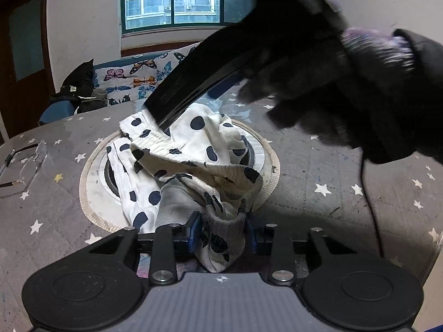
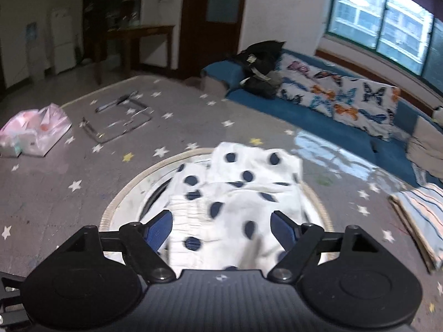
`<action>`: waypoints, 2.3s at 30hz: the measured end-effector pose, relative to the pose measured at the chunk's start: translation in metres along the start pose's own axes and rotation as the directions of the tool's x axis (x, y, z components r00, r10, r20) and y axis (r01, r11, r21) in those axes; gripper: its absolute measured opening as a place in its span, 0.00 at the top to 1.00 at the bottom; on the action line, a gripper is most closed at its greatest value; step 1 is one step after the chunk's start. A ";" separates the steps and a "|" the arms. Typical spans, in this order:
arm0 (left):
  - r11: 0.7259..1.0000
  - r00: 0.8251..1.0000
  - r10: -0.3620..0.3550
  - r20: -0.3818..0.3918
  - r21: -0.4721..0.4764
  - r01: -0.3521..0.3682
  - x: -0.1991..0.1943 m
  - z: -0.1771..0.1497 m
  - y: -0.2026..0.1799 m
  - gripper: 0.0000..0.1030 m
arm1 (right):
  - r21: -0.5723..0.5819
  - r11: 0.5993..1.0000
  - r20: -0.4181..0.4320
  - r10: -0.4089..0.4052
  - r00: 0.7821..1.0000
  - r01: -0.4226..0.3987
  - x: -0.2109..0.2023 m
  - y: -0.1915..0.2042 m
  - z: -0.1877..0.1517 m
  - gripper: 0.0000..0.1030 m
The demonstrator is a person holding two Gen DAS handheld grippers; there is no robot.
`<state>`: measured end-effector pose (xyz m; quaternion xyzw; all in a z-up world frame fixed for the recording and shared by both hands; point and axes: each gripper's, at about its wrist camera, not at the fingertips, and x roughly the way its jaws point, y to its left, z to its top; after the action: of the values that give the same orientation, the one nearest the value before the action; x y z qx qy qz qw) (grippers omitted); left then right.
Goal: Fold clothes
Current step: 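Grasp the waistband of the white polka-dot trousers with both tools, then lift the trousers by the waistband and spread them flat, then open both tools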
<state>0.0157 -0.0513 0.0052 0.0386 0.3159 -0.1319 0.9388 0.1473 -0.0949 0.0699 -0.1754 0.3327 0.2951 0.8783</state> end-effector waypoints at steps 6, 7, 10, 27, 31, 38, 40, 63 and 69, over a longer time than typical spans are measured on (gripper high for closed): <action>1.000 1.000 -0.012 0.001 0.002 0.012 -0.002 -0.003 -0.001 0.62 | -0.094 0.995 -0.079 -0.023 0.997 0.016 0.035 0.027 0.004 0.27; 1.000 1.000 -0.014 0.001 0.001 0.014 -0.002 -0.003 -0.001 0.62 | -0.119 0.992 -0.087 -0.044 0.995 0.033 0.040 0.031 0.004 0.29; 1.000 1.000 -0.019 -0.001 -0.002 0.019 -0.002 -0.006 0.001 0.62 | -0.168 0.982 -0.097 -0.099 0.990 0.081 0.051 0.036 0.002 0.36; 1.000 0.999 -0.003 0.039 -0.014 0.003 -0.014 -0.012 0.012 0.84 | 0.134 0.979 0.034 -0.158 0.987 0.153 -0.023 -0.043 -0.019 0.94; 1.000 0.998 0.011 0.055 0.001 -0.011 -0.023 -0.012 0.013 0.84 | 0.201 0.964 0.052 -0.186 0.981 0.172 -0.046 -0.060 -0.035 0.96; 0.998 0.996 0.001 0.087 0.058 -0.006 -0.045 -0.011 0.016 0.85 | 0.309 0.936 0.034 -0.187 0.982 0.168 -0.092 -0.068 -0.094 0.96; 0.996 0.996 -0.016 0.091 0.084 0.008 -0.053 -0.012 0.016 0.85 | 0.333 0.930 0.017 -0.172 0.985 0.156 -0.105 -0.066 -0.114 0.96; 0.985 0.999 -0.049 -0.001 0.167 0.048 -0.085 -0.053 0.010 0.85 | 0.424 0.905 -0.012 -0.001 1.000 0.006 -0.135 -0.063 -0.173 0.63; 0.986 0.999 -0.033 -0.006 0.163 0.033 -0.089 -0.058 0.015 0.85 | 0.483 0.875 -0.072 0.086 0.994 -0.041 -0.093 -0.067 -0.177 0.64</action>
<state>-0.0820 -0.0084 0.0121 0.1100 0.3061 -0.1726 0.9297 0.0486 -0.2729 0.0142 0.0456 0.4408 0.2238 0.8681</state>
